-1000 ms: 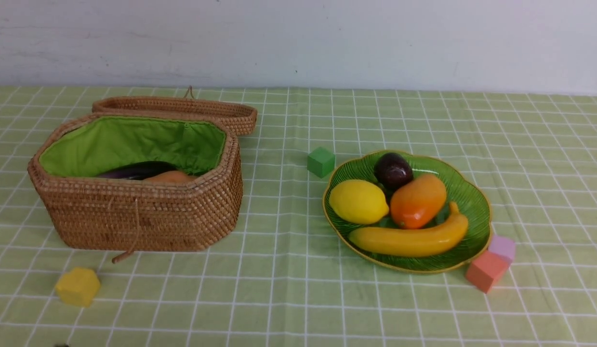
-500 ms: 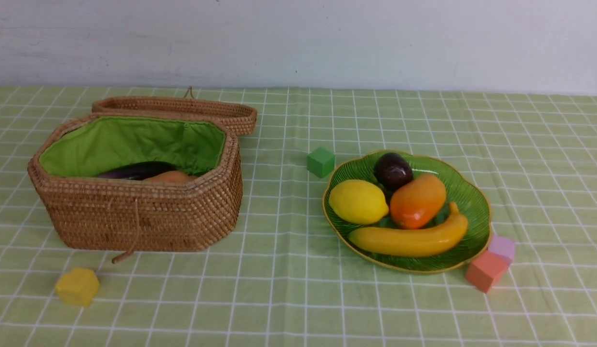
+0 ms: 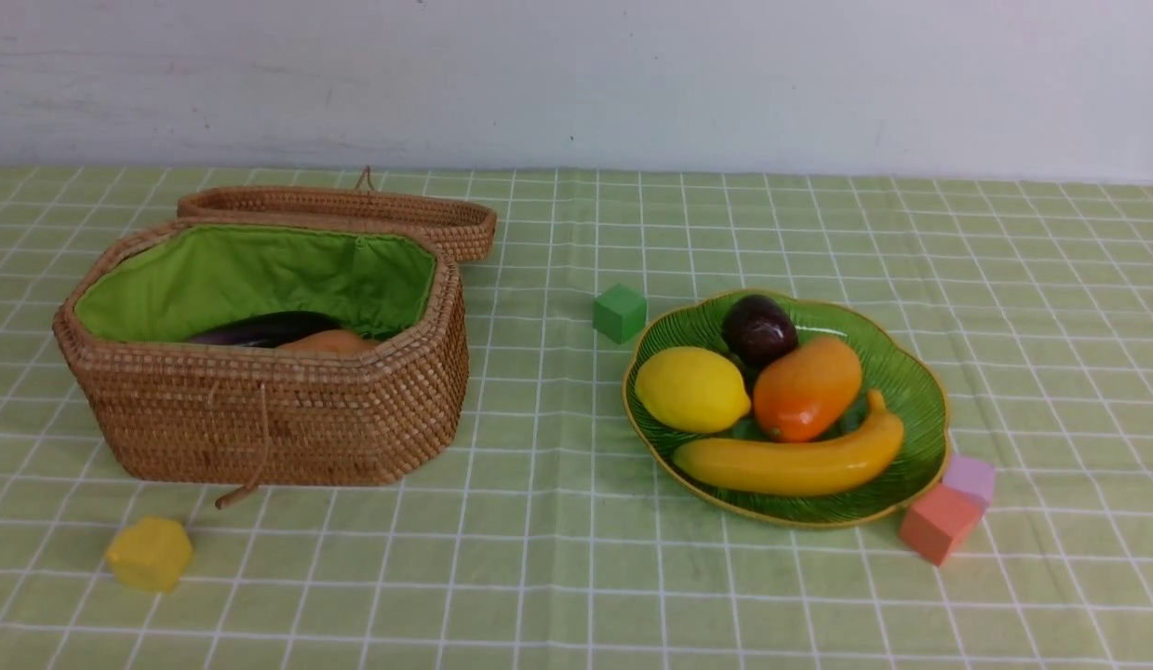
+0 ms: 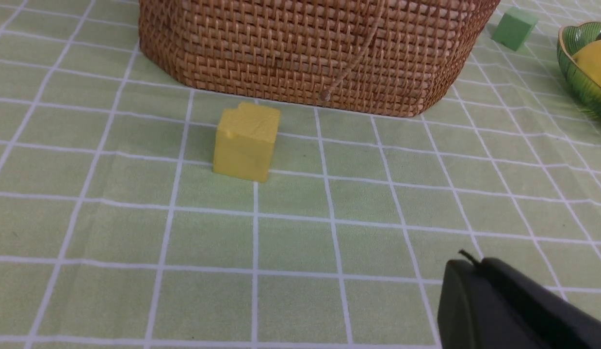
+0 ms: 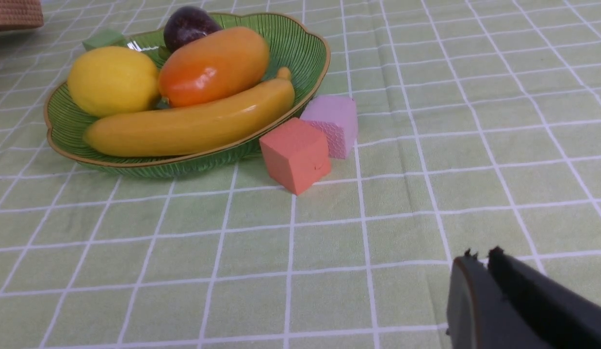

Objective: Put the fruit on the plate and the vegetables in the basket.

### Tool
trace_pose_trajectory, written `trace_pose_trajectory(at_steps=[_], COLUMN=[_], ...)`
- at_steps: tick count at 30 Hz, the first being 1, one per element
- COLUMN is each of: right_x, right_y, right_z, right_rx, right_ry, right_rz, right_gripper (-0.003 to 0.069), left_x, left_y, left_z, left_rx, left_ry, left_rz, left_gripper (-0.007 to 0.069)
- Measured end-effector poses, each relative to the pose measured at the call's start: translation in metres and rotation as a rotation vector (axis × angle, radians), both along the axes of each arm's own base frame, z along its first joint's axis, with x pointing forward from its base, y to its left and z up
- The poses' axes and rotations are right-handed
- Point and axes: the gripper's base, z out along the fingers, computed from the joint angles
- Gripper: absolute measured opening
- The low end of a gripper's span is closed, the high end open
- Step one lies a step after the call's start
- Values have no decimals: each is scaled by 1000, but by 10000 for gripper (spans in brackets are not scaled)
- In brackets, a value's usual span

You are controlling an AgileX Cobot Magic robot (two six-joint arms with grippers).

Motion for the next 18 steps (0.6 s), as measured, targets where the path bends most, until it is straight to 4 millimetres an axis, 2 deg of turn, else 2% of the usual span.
trace_pose_trajectory(at_steps=[18], right_x=[0], right_y=[0], right_z=[0], right_rx=[0], right_ry=[0], right_rz=[0], right_gripper=[73], left_x=[0], left_y=[0], left_z=[0], left_rx=[0], left_ry=[0], left_rz=[0], left_gripper=[-12])
